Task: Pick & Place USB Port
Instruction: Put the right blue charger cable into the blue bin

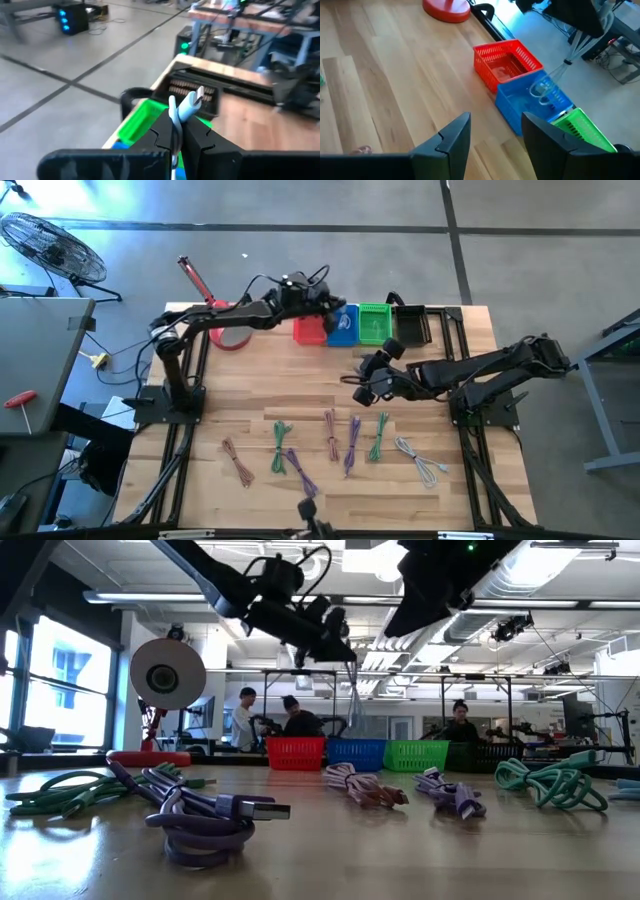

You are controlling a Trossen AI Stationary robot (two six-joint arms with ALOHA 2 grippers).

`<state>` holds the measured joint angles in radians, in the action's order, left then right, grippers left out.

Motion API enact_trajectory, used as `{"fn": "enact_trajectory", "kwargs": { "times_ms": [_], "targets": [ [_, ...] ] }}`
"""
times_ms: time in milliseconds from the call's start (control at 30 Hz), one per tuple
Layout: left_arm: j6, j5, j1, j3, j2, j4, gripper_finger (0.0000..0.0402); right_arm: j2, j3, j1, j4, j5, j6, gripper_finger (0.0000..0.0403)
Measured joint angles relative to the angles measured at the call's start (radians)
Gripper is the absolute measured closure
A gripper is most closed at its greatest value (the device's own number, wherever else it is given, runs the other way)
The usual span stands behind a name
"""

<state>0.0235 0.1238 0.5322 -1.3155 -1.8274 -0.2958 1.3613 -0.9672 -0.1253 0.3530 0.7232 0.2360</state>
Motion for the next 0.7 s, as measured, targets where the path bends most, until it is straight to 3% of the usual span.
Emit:
{"fn": "enact_trajectory", "kwargs": {
  "times_ms": [700],
  "targets": [
    [0.060,-0.002,0.031,0.000,-0.089,0.055,0.0394,0.000,0.000,0.000,0.018,0.004,0.000,0.0236]
  ]
}}
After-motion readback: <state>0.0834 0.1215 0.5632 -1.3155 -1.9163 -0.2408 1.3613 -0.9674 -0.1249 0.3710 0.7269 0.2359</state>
